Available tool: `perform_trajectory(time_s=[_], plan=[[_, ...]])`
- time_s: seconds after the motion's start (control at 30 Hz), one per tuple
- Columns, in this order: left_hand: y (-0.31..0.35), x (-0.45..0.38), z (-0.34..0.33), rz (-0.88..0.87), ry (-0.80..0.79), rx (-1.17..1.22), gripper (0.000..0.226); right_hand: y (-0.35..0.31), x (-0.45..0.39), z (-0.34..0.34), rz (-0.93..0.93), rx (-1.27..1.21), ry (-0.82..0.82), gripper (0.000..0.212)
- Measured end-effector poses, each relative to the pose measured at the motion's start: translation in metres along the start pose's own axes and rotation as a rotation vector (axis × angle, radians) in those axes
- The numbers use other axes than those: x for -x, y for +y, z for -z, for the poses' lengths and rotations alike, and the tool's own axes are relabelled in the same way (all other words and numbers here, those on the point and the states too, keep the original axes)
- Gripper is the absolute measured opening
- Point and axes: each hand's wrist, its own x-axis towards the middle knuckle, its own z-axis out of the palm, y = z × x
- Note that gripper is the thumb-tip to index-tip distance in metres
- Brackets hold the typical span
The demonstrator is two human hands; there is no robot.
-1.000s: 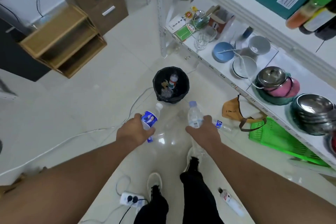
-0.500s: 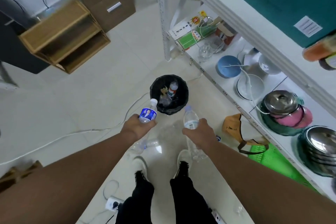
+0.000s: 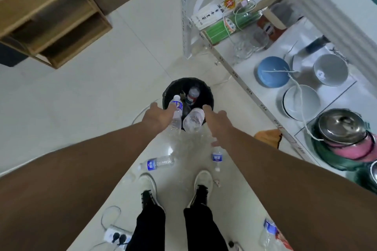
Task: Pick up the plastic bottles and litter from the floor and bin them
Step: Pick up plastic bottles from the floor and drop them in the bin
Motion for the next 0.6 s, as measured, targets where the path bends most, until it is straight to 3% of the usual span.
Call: perform_trajectory(time_s=[0.1, 0.37, 0.6], plan=[[-0.020, 0.005, 0.006, -0.023, 0.042, 0.034, 0.099, 0.019, 0.003, 0.005, 0.031, 0.112, 0.016, 0.084], [-0.076, 0.049, 0.030, -0.035, 0.050, -0.078, 0.085, 0.080, 0.042, 0.021, -0.024, 0.121, 0.070, 0.091], [-0.058, 0.095, 0.048, -0.127, 0.026, -0.090, 0.087, 0.093, 0.105, 0.047, -0.020, -0.051, 0.088, 0.088]])
